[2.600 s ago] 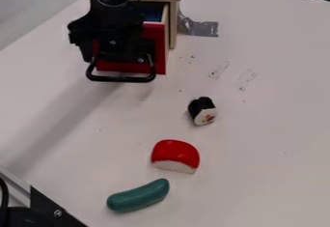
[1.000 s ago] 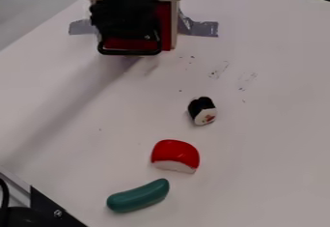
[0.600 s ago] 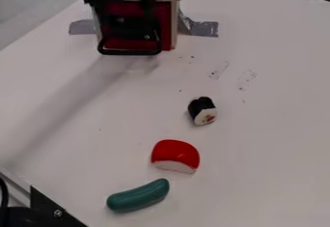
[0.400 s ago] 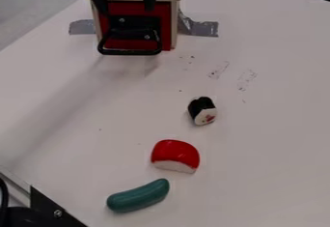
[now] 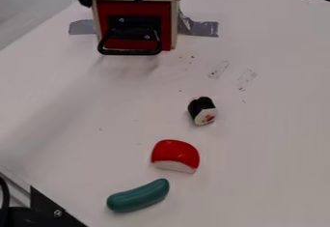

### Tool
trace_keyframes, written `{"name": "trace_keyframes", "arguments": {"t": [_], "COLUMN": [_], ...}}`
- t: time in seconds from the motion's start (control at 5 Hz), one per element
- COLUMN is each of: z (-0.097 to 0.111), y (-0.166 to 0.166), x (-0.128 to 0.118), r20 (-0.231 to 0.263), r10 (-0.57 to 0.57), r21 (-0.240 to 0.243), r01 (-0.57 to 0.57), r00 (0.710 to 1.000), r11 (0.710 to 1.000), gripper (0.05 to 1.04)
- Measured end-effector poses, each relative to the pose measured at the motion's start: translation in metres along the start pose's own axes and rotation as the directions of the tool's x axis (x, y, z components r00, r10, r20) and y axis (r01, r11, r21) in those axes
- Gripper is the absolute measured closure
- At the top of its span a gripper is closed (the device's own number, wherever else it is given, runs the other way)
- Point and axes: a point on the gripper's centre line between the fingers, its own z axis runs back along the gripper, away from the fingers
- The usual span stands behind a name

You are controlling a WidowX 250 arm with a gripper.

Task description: Close the drawer

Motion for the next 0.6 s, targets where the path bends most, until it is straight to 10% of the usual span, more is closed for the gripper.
{"name": "trace_keyframes", "arguments": {"t": [0.6], "z": [-0.009], "y": [0.013], "x": [-0.032], "r20": [-0.223], "r10": [-0.086], "r21": [0.072], "r01": [0.105], "r00": [0.971], "r11": [0.992], "gripper": [0.085]}}
